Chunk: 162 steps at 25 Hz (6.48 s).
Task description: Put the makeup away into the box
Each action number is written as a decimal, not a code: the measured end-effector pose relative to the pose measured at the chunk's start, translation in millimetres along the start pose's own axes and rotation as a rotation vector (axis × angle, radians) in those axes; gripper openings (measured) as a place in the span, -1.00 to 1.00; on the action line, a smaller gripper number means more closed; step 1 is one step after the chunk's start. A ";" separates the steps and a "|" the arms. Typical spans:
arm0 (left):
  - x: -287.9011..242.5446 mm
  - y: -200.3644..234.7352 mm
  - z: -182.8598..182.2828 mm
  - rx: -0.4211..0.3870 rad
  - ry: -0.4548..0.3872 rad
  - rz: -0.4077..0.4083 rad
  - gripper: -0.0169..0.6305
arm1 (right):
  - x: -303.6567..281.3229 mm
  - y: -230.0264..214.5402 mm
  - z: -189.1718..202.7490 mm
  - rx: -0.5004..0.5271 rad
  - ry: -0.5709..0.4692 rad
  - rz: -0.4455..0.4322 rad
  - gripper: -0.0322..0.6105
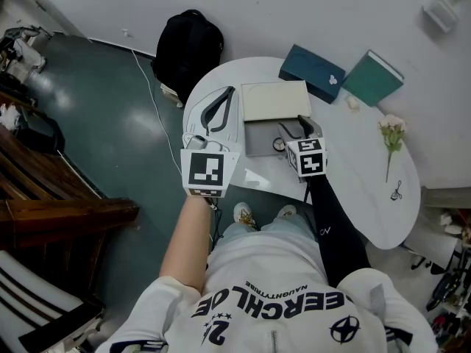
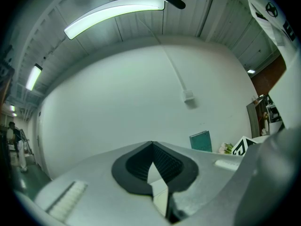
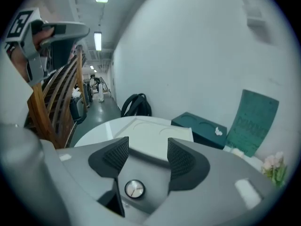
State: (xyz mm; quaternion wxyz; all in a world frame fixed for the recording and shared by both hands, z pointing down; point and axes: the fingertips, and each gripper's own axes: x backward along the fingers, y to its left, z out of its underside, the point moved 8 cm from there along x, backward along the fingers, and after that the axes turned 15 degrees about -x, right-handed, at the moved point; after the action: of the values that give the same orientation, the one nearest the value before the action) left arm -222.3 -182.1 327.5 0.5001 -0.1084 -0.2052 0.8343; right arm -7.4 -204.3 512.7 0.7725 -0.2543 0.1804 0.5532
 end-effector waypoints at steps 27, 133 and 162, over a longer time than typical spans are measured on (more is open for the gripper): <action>-8.3 -6.2 -29.3 0.003 -0.064 0.049 -0.94 | 150.8 33.9 -139.0 0.111 -0.599 -0.016 0.00; -195.5 -175.6 -73.0 0.022 -0.069 0.172 -0.94 | 53.7 -291.1 -72.4 0.028 -0.064 0.116 -0.37; -163.3 -179.7 -98.7 0.007 -0.132 0.159 -0.94 | 215.5 -201.0 -112.2 0.081 -0.580 0.101 -0.36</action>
State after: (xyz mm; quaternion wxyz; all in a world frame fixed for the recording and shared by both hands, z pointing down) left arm 35.5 -227.8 316.4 0.4182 -0.0670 -0.2255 0.8774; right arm 252.8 -158.4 340.5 0.7728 -0.0455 -0.0137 0.6328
